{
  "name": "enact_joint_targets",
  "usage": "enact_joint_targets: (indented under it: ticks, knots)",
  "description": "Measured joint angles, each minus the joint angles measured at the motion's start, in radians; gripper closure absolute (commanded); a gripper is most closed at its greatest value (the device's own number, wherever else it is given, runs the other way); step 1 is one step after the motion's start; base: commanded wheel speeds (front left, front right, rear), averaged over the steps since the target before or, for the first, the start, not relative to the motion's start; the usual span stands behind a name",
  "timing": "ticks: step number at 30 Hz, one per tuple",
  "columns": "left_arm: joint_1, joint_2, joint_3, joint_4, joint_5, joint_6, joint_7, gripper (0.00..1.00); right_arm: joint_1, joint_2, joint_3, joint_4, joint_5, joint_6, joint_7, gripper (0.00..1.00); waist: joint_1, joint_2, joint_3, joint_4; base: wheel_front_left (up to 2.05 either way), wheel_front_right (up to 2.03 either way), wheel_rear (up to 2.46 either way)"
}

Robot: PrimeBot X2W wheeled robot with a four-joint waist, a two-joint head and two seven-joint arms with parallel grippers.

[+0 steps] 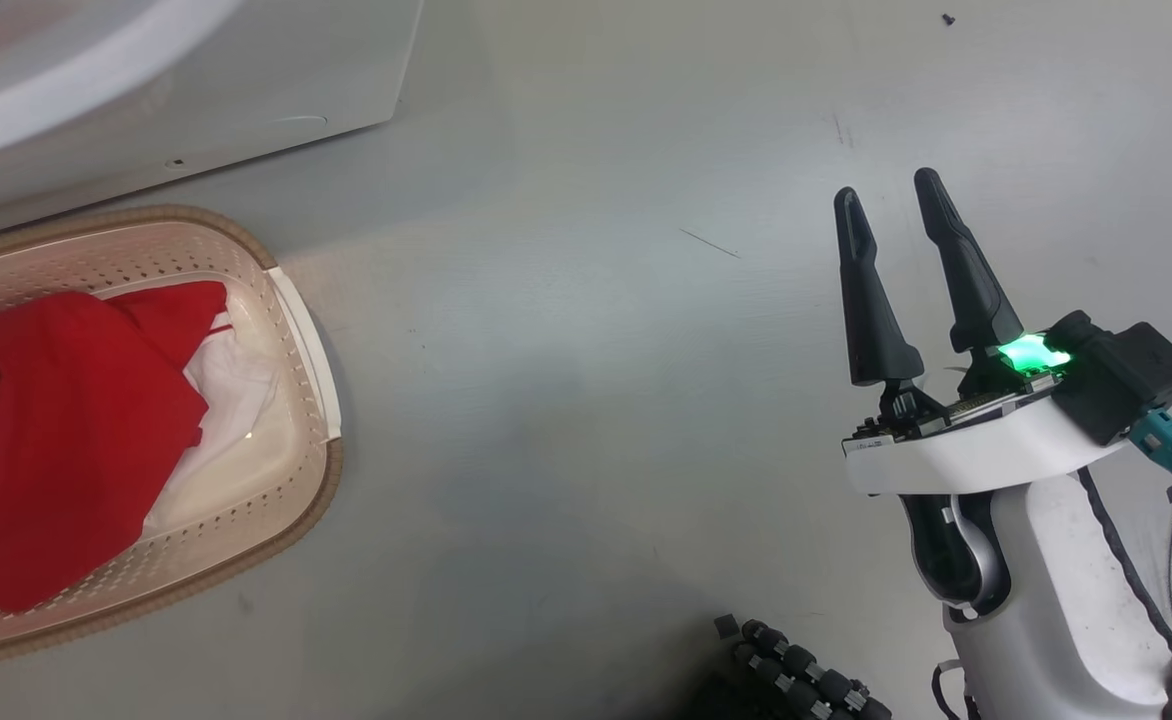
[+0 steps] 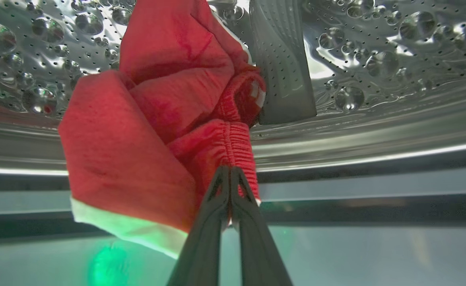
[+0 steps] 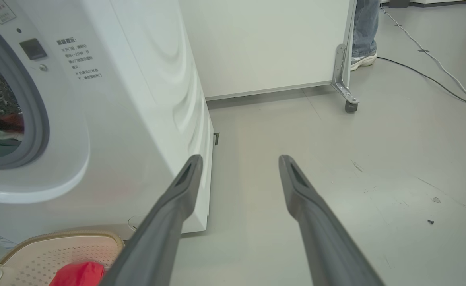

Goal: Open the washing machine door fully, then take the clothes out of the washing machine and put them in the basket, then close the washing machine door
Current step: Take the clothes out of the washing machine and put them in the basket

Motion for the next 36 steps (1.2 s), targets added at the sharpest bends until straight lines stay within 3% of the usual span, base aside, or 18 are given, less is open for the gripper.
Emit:
enact_joint_targets:
  ticks: [5,17,36]
  knots:
    - [-0.003,-0.006,0.011,-0.009,-0.002,0.001,-0.025,1.00,-0.008,0.000,-0.003,0.000,0.000,0.000,0.000,0.00,0.0000,0.0000,0.003,0.004,0.00,0.00,0.00]
    - [-0.001,-0.089,0.076,-0.043,-0.044,0.009,-0.185,1.00,-0.020,0.000,-0.008,-0.001,-0.024,0.000,0.000,0.00,0.0000,0.0000,-0.004,0.035,0.00,0.00,0.00]
    - [0.164,-0.234,0.164,-0.137,-0.104,0.009,-0.562,1.00,-0.018,-0.002,-0.003,0.007,-0.098,0.000,0.000,0.00,0.0000,0.0000,-0.068,0.101,0.00,0.00,0.00]
